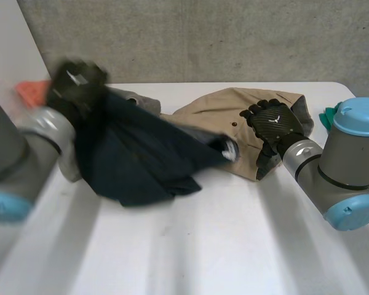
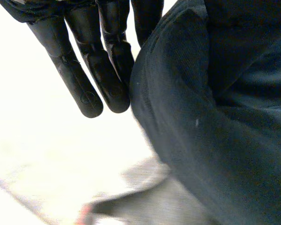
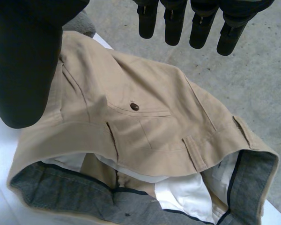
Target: Fold the laundry.
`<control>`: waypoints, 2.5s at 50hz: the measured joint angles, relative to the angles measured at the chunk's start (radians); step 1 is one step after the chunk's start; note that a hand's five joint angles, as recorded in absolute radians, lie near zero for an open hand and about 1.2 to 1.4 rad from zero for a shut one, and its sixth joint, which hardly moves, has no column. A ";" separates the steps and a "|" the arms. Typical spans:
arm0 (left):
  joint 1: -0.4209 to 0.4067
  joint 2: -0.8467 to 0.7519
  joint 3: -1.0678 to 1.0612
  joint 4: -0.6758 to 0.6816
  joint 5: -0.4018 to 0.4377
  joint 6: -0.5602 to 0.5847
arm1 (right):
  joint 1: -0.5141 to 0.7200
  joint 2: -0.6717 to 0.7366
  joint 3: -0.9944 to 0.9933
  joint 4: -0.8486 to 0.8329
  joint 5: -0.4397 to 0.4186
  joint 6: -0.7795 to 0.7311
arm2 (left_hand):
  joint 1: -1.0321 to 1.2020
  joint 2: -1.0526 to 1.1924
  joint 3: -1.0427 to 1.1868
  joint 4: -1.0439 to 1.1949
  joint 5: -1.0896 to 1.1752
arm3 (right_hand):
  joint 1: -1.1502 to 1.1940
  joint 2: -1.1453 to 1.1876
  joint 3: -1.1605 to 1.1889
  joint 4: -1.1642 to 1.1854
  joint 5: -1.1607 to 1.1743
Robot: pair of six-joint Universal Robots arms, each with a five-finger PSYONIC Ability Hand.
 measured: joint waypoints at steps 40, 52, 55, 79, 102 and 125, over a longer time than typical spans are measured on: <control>0.166 -0.124 0.118 -0.163 0.004 0.021 | 0.016 0.051 -0.117 0.182 0.057 0.130 | -0.974 -0.976 -0.967 -0.996 -0.917 | 0.000 0.000 0.000 0.000 0.000; 0.028 0.110 -0.231 -0.092 0.112 -0.048 | 0.080 0.290 -0.396 0.341 0.124 0.336 | -0.975 -0.976 -0.967 -0.996 -0.917 | 0.000 0.000 0.000 0.000 0.000; 0.010 0.142 -0.287 -0.060 0.095 -0.071 | 0.095 0.349 -0.454 0.333 0.158 0.331 | -0.974 -0.976 -0.967 -0.996 -0.917 | 0.004 0.011 0.012 0.012 0.009; -0.022 -0.054 -0.142 0.033 0.020 -0.184 | 0.144 -0.132 -0.055 0.076 0.087 0.018 | -0.975 -0.976 -0.967 -0.996 -0.917 | 0.840 0.957 0.975 0.984 0.958; -0.215 -0.429 0.207 -0.130 -0.141 -0.207 | 0.117 -0.586 0.174 0.179 -0.094 0.066 | 0.011 -0.054 -0.057 -0.068 -0.018 | 0.860 0.957 0.975 0.987 0.958; -0.145 0.356 0.081 0.003 -0.062 -0.256 | -0.131 -0.686 -0.084 0.307 -0.138 0.022 | 0.011 0.011 0.008 0.000 0.008 | 0.860 0.965 0.983 0.990 0.958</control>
